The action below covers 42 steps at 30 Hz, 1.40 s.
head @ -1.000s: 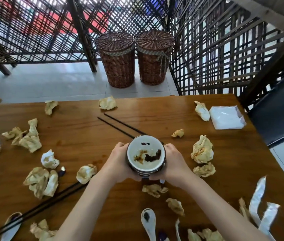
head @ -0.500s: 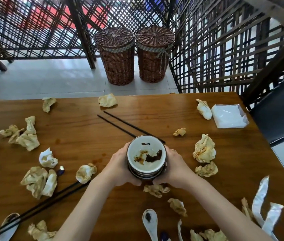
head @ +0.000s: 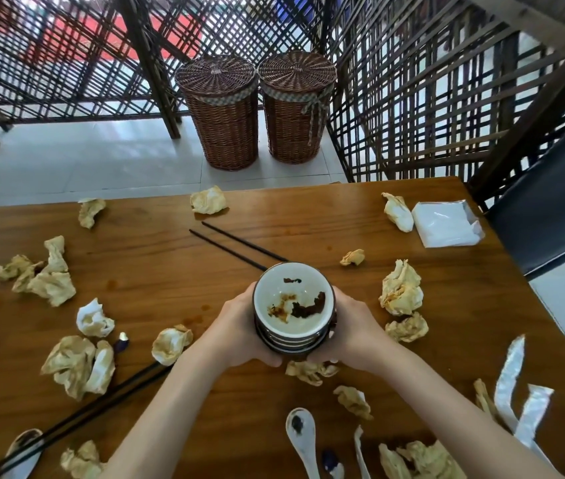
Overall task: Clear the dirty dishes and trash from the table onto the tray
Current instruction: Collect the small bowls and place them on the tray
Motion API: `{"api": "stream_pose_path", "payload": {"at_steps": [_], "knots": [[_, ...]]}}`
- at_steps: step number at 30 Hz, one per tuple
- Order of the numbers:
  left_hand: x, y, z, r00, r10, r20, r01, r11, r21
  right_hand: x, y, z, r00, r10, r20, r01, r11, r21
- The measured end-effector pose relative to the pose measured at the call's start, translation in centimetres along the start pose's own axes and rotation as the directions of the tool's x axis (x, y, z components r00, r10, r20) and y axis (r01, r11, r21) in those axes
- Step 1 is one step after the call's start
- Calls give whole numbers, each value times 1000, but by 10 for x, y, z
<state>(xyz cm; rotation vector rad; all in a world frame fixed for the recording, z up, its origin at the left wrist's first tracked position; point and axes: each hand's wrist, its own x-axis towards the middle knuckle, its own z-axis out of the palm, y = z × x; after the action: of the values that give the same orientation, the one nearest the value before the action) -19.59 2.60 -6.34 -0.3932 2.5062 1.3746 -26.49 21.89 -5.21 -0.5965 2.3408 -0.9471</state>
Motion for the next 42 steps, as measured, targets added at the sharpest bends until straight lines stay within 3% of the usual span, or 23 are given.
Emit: {"api": "stream_pose_path", "payload": {"at_steps": [7, 15, 24, 29, 42], "knots": [[-15, 41, -1, 996, 70, 51, -73, 995, 68, -36, -12, -28, 999, 8, -48, -6, 1000, 29], [-25, 104, 48, 981, 115, 155, -138, 980, 145, -105, 18, -73, 988, 87, -129, -71, 991, 117], [-37, 195, 170, 951, 183, 248, -232, 955, 184, -200, 109, -152, 980, 88, -176, -88, 996, 6], [-42, 241, 248, 942, 218, 255, -254, 960, 117, -251, 167, -199, 967, 99, -234, -106, 994, -18], [-9, 333, 391, 882, 330, 336, -392, 910, 134, -329, 281, -287, 915, 260, -309, -223, 963, 152]]}}
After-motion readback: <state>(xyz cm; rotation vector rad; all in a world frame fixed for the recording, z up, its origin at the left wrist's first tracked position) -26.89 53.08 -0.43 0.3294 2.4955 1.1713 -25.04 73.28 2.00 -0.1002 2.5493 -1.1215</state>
